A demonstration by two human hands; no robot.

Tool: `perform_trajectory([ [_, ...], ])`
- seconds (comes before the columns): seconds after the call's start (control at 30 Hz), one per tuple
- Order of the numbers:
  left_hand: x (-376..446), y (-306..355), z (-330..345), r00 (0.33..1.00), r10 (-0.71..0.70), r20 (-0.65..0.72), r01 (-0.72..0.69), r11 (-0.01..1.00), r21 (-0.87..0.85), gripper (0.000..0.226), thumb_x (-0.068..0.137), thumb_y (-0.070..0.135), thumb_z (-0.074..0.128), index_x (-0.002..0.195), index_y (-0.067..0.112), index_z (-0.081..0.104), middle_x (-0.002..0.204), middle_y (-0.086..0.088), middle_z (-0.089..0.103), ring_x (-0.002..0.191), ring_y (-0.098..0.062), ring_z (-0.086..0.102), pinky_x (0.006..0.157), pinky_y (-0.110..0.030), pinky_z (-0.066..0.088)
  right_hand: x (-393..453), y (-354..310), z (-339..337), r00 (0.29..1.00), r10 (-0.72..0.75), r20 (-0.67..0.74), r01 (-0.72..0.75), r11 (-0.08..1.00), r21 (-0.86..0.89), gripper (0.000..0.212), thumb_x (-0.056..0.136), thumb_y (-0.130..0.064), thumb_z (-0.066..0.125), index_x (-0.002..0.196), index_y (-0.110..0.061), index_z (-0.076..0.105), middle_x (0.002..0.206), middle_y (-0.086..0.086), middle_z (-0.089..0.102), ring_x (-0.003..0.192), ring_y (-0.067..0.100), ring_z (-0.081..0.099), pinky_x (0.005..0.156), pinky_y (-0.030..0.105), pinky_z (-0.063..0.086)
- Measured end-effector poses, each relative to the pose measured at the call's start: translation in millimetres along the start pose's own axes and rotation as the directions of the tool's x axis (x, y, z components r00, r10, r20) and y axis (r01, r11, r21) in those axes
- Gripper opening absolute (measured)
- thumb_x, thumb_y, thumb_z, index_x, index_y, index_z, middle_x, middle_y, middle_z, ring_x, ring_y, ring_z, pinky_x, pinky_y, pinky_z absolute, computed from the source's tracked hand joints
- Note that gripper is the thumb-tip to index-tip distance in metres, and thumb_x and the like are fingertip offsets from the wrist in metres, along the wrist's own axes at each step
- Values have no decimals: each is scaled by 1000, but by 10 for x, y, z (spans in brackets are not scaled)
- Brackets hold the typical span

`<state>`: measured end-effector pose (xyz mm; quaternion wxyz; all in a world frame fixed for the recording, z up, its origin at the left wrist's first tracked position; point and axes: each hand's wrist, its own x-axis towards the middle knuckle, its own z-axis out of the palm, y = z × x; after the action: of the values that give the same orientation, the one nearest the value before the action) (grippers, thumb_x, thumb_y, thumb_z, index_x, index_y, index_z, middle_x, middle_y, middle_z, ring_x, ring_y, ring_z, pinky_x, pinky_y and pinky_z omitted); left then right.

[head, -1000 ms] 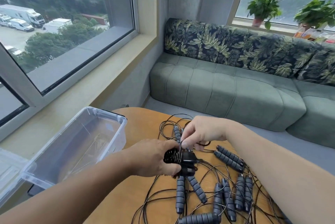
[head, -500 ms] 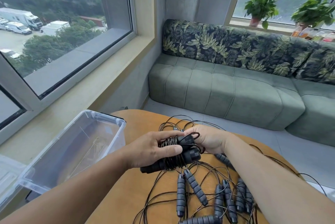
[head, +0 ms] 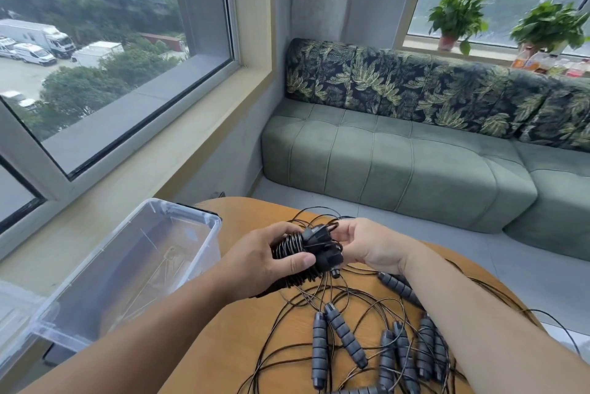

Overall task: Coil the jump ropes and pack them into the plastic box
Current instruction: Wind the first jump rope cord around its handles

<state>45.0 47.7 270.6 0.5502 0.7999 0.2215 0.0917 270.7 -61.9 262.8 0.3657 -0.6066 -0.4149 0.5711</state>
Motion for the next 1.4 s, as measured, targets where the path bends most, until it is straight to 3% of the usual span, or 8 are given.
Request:
perform_trajectory([
  [0.13, 13, -28, -30, 1000, 13, 20, -15, 998, 65, 53, 77, 64, 70, 121, 38, 58, 99, 1, 70, 84, -17, 72, 72, -43, 61, -41, -81, 41, 984, -46, -173, 27, 993, -113, 27, 86, -8, 73, 113, -10, 71, 99, 3, 77, 80, 12, 70, 66, 25, 54],
  [0.23, -1, -97, -10, 1000, 20, 1, -20, 944, 328, 55, 78, 67, 67, 125, 46, 49, 99, 9, 66, 85, -10, 66, 74, -37, 59, -44, -192, 73, 961, -90, -260, 11, 956, -292, 9, 91, -14, 68, 97, -11, 75, 76, 2, 75, 66, 12, 69, 56, 23, 52],
  [0.47, 21, -184, 120, 995, 100, -2, -87, 866, 492, 58, 75, 77, 57, 122, 48, 41, 102, 14, 62, 88, -12, 63, 74, -38, 58, -80, -524, 170, 923, -196, -330, 54, 918, -392, 16, 93, -11, 63, 99, -17, 76, 62, -9, 64, 50, 2, 49, 53, 14, 44],
  [0.6, 18, -222, 128, 990, 138, -16, -111, 860, 499, 60, 72, 84, 50, 118, 46, 41, 94, 14, 60, 81, -13, 62, 70, -40, 57, -155, -677, 200, 983, -78, -166, 24, 951, -309, 41, 85, 4, 50, 115, -15, 72, 89, -4, 73, 63, 2, 57, 60, 15, 44],
  [0.7, 12, -221, 97, 988, 150, -23, -120, 866, 485, 61, 73, 84, 49, 120, 45, 44, 95, 16, 58, 81, -12, 60, 70, -40, 56, -200, -748, 143, 993, -24, -115, -4, 971, -241, 25, 94, -8, 55, 112, -11, 72, 93, 4, 75, 66, 5, 56, 60, 20, 45],
  [1.03, 0, -176, 69, 993, 105, -46, -78, 917, 391, 55, 75, 77, 57, 119, 47, 46, 94, 17, 61, 82, -5, 62, 72, -36, 58, -149, -710, 197, 950, 239, -201, -152, 916, 372, 27, 89, 3, 64, 116, 0, 64, 88, 12, 73, 63, 11, 66, 55, 19, 56],
  [1.2, 3, -196, 68, 996, 69, -61, -43, 933, 357, 58, 72, 81, 56, 119, 49, 47, 92, 15, 63, 80, -6, 64, 71, -37, 59, -194, -721, 314, 922, 163, -351, -201, 977, -72, 19, 78, -17, 80, 97, -18, 78, 83, -3, 73, 74, 13, 57, 60, 23, 37],
  [1.4, 38, -160, 40, 996, 20, -84, 1, 970, 243, 61, 68, 80, 58, 118, 46, 52, 88, 8, 69, 75, -10, 69, 67, -39, 60, -216, -722, 416, 896, -199, -397, -9, 886, -463, 10, 82, -25, 77, 91, -27, 79, 83, -12, 76, 81, -1, 69, 72, 17, 50],
])
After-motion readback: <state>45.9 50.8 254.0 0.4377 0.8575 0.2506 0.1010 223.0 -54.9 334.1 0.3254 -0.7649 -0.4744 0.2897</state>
